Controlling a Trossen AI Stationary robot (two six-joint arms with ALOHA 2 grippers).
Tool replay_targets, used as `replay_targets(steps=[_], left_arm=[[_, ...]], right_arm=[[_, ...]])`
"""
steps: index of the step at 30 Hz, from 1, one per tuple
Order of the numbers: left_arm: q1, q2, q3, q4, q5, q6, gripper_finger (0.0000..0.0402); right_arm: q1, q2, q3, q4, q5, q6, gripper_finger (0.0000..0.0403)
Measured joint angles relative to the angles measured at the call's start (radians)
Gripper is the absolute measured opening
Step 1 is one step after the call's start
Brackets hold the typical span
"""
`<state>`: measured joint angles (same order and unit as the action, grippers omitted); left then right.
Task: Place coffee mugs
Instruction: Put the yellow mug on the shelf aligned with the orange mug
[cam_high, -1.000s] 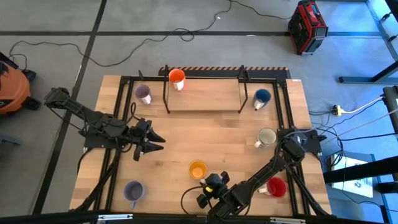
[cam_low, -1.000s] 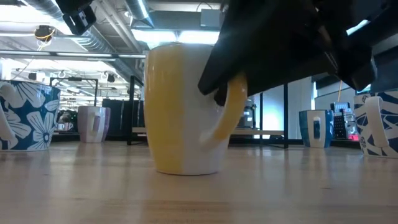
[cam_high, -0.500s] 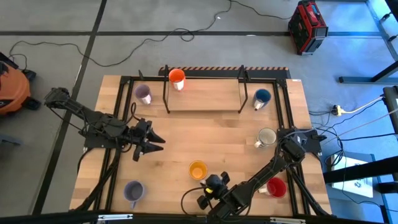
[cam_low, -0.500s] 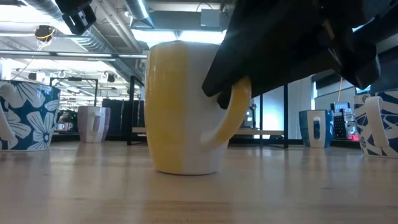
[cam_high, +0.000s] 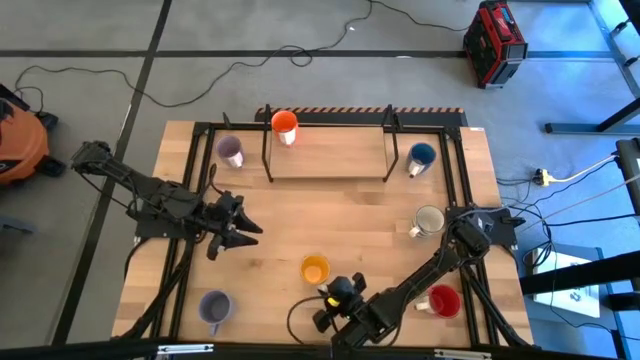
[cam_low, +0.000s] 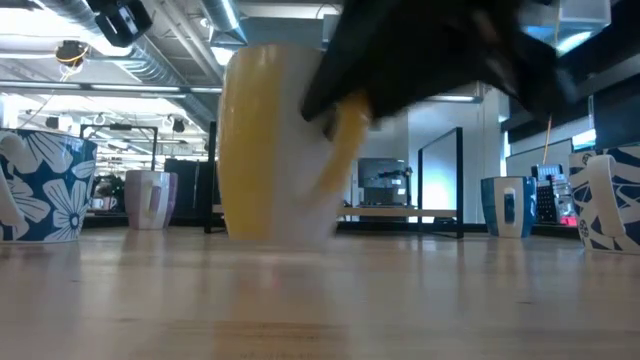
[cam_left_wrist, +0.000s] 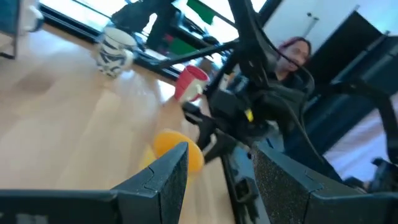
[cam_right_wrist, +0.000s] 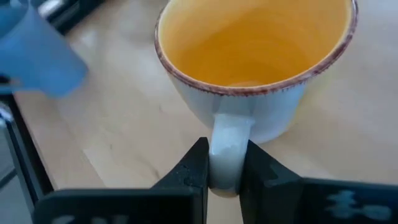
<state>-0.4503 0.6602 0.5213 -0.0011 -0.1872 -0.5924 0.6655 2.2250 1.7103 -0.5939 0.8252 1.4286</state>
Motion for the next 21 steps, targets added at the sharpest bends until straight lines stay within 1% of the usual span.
replay_targets(steps=[4,7,12,19,21], left_arm=[[0.000,-0.048,0.025,-0.044,0.026,0.020,0.0172],[0.000,-0.078,0.038,-0.102,0.024,0.088,0.0172],[0.000,-0.125,0.039,-0.132,0.011,0.193,0.0172],[0.000,-0.186,0.039,-0.141,-0.047,0.277,0.0172],[0.001,-0.205,0.039,-0.147,-0.069,0.301,0.0172]], right_arm=[[-0.058,-0.040,0.000,-0.002,0.021,-0.076,0.0034],[-0.118,-0.070,0.000,0.006,-0.005,-0.150,0.0034],[-0.221,-0.107,0.000,0.037,-0.024,-0.260,0.0034],[-0.374,-0.125,0.000,0.093,-0.096,-0.399,0.0034],[-0.419,-0.125,0.000,0.105,-0.131,-0.442,0.0034]])
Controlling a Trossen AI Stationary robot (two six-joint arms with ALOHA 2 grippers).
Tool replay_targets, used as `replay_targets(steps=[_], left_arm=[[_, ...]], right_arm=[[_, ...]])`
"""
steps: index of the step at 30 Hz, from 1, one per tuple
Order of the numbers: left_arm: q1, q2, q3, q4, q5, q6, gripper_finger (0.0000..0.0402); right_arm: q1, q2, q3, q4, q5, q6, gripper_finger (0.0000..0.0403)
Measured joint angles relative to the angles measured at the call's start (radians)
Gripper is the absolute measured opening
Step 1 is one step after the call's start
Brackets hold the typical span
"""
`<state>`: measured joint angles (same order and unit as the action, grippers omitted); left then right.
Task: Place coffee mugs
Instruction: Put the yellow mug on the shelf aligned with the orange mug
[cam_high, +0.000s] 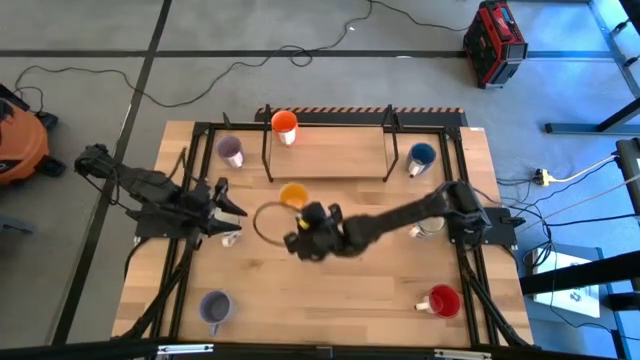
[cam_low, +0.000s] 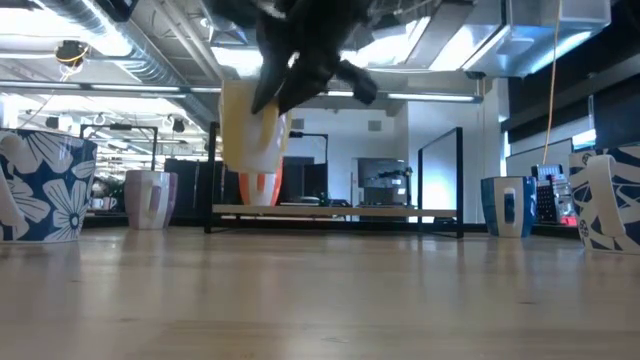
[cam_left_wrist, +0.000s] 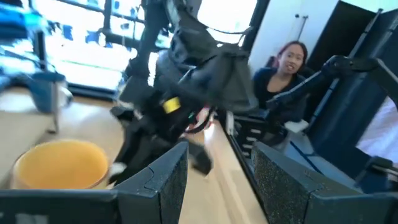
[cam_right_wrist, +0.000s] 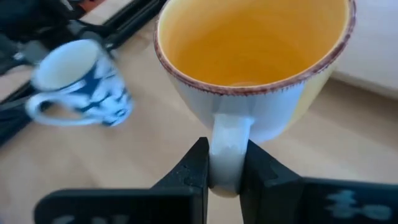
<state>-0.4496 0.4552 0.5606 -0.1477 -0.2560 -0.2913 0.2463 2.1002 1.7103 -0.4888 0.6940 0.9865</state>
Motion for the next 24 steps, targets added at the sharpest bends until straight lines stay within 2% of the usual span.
replay_targets(steps=[3,9,14,24], left_arm=[[0.000,-0.017,0.000,-0.021,-0.024,0.040,0.0172],[0.000,-0.027,0.000,-0.048,-0.035,0.066,0.0172],[0.000,-0.026,0.000,-0.047,-0.098,0.067,0.0172],[0.000,-0.023,0.000,-0.048,-0.177,0.067,0.0172]], right_arm=[[-0.066,0.000,0.000,0.047,-0.060,-0.067,0.0034],[-0.173,-0.003,0.000,0.063,-0.114,-0.169,0.0034],[-0.239,-0.003,-0.002,0.139,-0.190,-0.256,0.0034],[-0.308,0.036,-0.005,0.213,-0.233,-0.256,0.0034]])
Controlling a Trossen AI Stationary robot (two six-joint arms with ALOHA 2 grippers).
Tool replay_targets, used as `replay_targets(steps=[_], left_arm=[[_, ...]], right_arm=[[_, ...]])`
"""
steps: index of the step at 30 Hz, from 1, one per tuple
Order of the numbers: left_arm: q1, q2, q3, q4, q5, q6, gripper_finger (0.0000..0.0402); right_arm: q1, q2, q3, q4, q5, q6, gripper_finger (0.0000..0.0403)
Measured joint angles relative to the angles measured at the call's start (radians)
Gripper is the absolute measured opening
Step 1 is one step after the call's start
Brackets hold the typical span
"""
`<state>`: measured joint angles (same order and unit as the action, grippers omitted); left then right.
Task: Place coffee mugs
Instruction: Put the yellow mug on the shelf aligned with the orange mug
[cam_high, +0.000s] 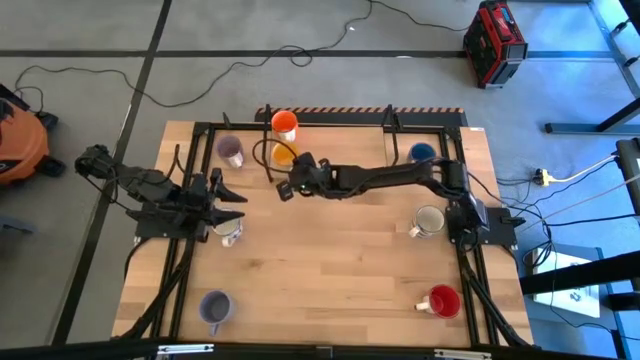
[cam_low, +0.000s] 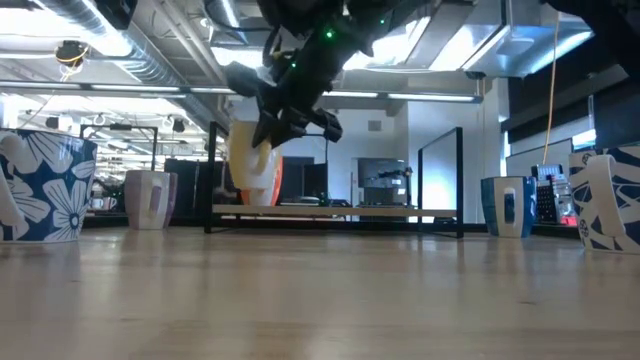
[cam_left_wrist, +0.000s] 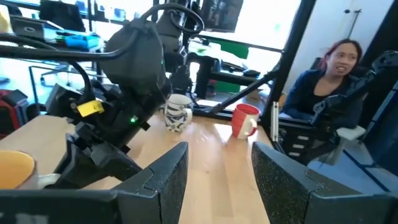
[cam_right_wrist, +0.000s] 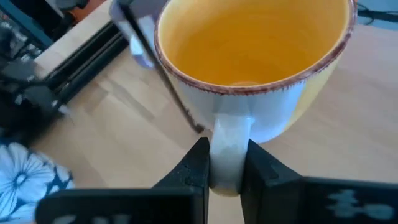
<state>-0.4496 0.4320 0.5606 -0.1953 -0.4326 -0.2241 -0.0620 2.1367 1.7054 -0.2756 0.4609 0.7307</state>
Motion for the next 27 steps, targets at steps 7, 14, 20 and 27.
replay_targets(steps=[7,14,20,27], left_arm=[[0.000,0.000,0.000,-0.001,-0.005,0.000,0.0172],[0.000,0.001,0.000,-0.004,-0.004,-0.001,0.0172],[0.000,0.001,0.000,-0.007,-0.004,-0.001,0.0172],[0.000,0.001,0.000,-0.006,-0.004,-0.001,0.0172]], right_arm=[[-0.019,0.042,0.000,0.051,-0.013,-0.003,0.0034],[-0.019,0.065,0.001,0.100,0.013,-0.006,0.0034],[-0.024,0.073,0.001,0.106,0.016,-0.005,0.0036],[-0.024,0.075,0.001,0.113,0.027,-0.005,0.0039]])
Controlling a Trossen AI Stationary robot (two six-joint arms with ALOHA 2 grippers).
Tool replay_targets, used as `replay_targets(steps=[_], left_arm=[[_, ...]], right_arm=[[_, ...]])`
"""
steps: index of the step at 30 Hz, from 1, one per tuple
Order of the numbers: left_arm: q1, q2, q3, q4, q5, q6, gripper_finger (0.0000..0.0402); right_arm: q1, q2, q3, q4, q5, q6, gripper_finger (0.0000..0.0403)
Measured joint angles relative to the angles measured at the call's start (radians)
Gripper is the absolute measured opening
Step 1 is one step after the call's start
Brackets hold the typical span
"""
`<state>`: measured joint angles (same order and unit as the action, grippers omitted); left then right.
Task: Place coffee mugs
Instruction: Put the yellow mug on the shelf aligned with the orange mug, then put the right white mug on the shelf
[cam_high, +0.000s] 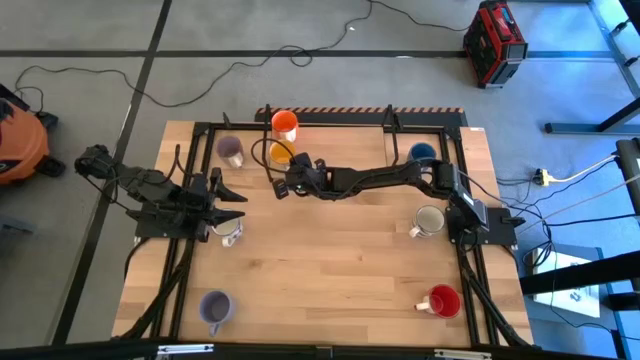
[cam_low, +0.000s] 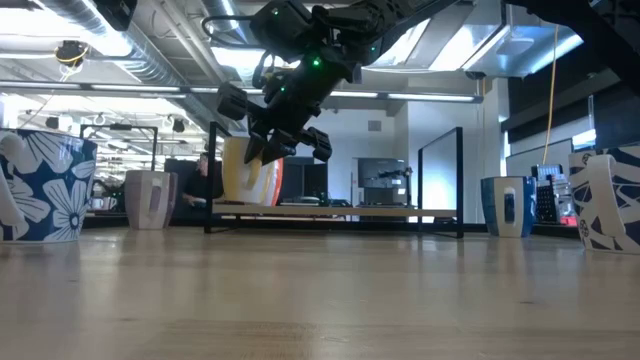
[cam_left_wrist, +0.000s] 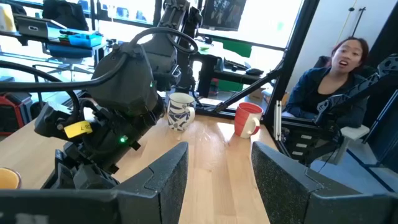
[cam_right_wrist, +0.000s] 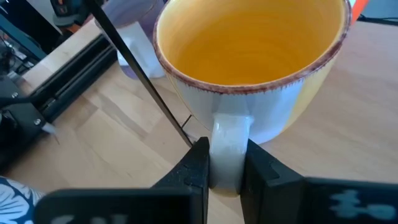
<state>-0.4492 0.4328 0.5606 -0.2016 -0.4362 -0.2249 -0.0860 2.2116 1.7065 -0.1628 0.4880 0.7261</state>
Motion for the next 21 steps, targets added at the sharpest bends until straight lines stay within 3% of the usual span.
replay_targets(steps=[13,21], left_arm=[[0.000,0.000,0.000,0.000,0.000,0.000,0.0172],[0.000,0.000,0.000,0.000,0.000,0.000,0.0172]], right_arm=[[0.000,0.000,0.000,0.034,0.002,0.002,0.0049],[-0.001,0.000,0.001,0.044,0.047,0.000,0.0151]])
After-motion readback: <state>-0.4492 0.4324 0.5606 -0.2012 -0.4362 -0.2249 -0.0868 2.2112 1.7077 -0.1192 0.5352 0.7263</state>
